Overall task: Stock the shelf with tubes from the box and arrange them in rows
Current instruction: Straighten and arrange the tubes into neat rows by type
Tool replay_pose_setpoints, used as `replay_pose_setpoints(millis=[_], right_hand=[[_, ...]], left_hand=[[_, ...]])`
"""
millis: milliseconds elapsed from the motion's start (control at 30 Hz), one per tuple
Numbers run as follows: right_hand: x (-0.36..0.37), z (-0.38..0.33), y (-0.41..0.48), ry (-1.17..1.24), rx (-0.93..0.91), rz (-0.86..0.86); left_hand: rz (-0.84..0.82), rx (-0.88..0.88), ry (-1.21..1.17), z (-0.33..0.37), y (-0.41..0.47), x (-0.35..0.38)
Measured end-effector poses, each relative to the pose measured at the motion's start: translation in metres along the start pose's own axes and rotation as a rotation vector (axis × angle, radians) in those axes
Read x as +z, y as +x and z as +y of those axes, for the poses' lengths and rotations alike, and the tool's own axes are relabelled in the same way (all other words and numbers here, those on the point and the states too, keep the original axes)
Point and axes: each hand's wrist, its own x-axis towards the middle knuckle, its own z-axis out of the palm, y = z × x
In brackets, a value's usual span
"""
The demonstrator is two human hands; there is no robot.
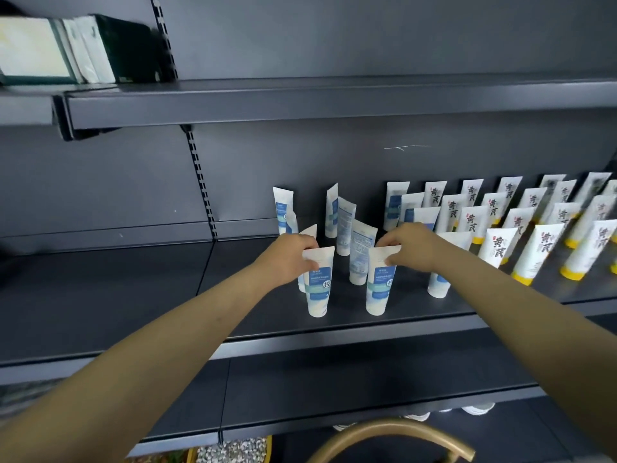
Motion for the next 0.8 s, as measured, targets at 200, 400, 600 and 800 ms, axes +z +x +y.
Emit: replay_pose_setpoints(millis=[200,400,600,800], right_hand=[[-0.009,0.001,-0.001,0.076,-0.047,-0.058],[-0.03,-0.001,0.02,0.236,-0.02,0.028],[-0.034,-0.008,0.054,0.162,0.06,-0.034],[-0.017,-0.014,0.079,0.225,0.159,-0.117]], left_hand=[[-0.006,-0.035,-0.004,0.008,-0.005,-0.006],[0.056,-0.035,-0.106,-0.002,0.014,-0.038],[-0.111,-0.028,-0.013,-0.026,0.058,-0.048],[-0.261,0.008,0.014,-0.034,0.084,-0.034]])
